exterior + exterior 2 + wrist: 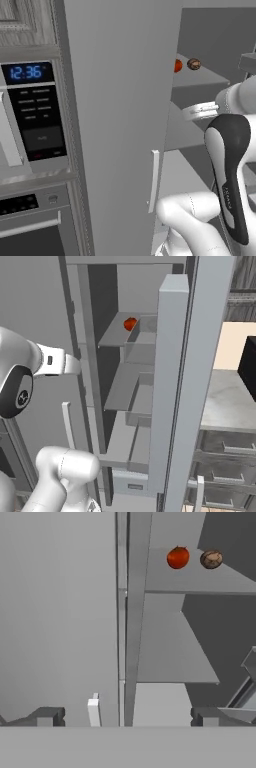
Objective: Take the tomato and potato out of the freezer and place them in the tupperware container on the counter. Then put the tupperware containing the vegetables back in the freezer.
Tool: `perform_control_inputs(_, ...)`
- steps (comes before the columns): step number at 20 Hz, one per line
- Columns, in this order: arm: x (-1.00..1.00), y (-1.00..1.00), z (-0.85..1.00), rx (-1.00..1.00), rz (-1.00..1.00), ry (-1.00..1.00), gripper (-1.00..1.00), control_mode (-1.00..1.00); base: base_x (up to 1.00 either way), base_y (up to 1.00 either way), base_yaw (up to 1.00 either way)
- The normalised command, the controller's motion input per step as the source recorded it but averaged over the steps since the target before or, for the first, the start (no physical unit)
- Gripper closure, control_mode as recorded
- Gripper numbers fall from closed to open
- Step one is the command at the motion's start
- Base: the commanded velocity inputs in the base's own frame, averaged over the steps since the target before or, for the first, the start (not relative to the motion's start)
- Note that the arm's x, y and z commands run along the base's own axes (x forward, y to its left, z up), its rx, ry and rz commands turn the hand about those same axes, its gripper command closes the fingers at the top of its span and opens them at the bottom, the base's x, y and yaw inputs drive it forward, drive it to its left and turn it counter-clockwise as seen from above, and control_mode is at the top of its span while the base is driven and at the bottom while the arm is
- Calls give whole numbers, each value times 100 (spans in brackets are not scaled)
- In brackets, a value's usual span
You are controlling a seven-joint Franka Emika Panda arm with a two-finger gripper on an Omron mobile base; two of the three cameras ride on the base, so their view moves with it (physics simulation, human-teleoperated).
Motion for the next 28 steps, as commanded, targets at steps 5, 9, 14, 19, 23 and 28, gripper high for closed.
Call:
perform_control_inputs(5, 0, -7, 0, 4, 0, -1, -100, -100, 0, -7, 0)
perform_control_inputs(9, -14, -42, 21, 13, -4, -2, -100, -100, 0, 0, 0)
perform_control_inputs(14, -1, -31, 4, 6, -6, 1, -100, -100, 0, 0, 0)
perform_control_inputs(19, 1, -10, 0, 0, -2, -1, -100, -100, 0, 0, 0)
perform_control_inputs(23, 17, -46, 1, -2, -13, 0, -100, -100, 0, 0, 0)
perform_control_inputs(28, 46, -16, 9, 0, -16, 5, -100, -100, 0, 0, 0)
